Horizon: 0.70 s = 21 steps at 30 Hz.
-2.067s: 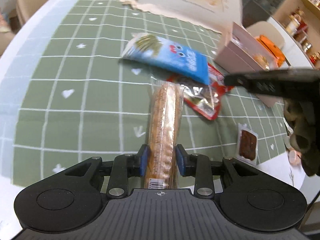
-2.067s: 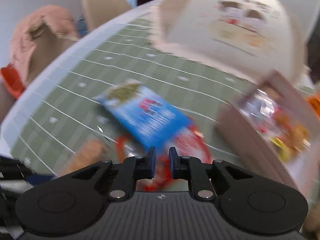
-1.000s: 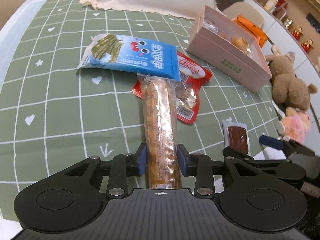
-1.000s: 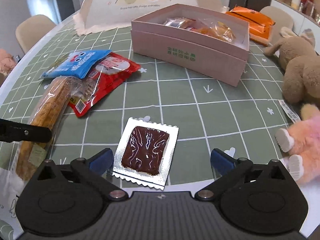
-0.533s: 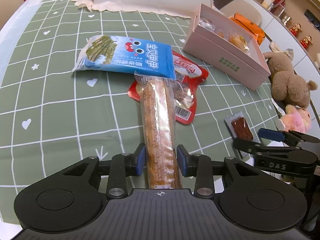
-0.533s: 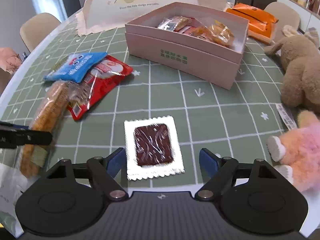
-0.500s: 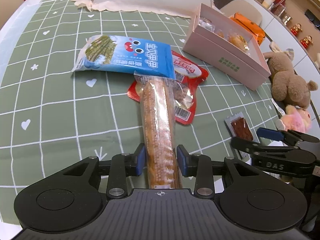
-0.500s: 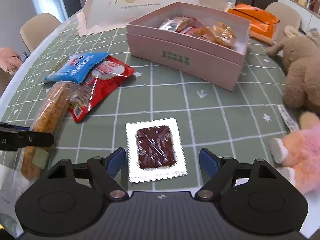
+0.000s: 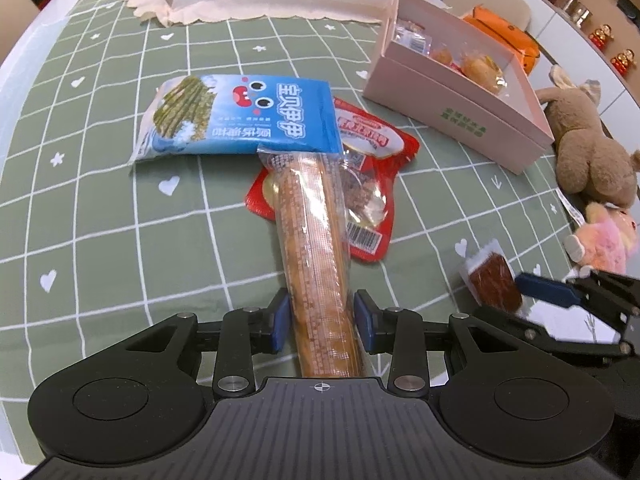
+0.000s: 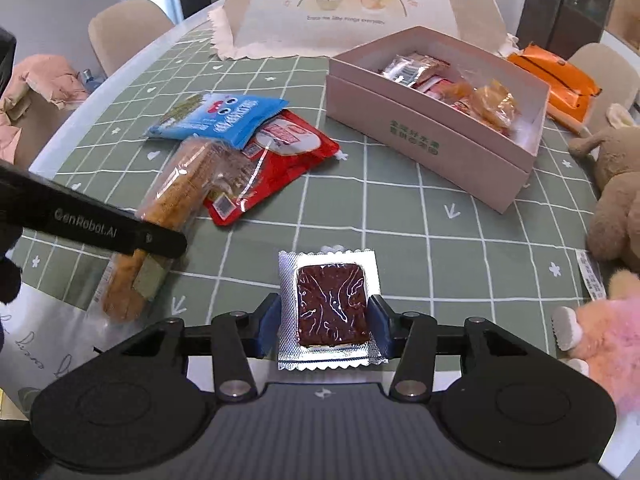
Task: Organize snacks
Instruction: 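Carry bread stick with left tool while right tool carries chocolate into box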
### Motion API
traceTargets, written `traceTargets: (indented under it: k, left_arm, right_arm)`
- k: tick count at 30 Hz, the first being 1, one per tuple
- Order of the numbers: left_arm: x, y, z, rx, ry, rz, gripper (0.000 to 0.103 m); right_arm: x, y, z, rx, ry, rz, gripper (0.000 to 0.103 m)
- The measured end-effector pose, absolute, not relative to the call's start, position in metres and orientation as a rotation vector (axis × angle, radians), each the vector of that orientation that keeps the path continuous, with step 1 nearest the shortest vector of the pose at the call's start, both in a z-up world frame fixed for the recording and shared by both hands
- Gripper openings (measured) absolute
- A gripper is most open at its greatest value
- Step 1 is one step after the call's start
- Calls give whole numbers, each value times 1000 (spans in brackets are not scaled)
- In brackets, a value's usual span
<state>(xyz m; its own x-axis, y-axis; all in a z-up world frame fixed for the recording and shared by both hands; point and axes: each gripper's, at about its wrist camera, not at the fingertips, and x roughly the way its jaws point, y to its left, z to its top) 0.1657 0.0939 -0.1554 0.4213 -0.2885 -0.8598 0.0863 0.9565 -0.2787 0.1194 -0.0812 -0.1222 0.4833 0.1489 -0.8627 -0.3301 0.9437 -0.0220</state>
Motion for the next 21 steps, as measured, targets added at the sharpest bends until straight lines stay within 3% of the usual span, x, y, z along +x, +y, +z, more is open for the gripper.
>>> traceTargets:
  k: [5, 13, 21]
  left_arm:
    - [174, 91, -157, -189, 1076, -250, 40]
    - [147, 95, -131, -257, 997, -351, 33]
    - [180, 88, 18, -358, 633, -538, 33]
  right_arm:
    - [112, -86, -125, -205, 1035, 278, 47]
    - [110, -115, -104, -149, 987, 212, 47]
    - [119, -160, -45, -58, 859, 135, 47]
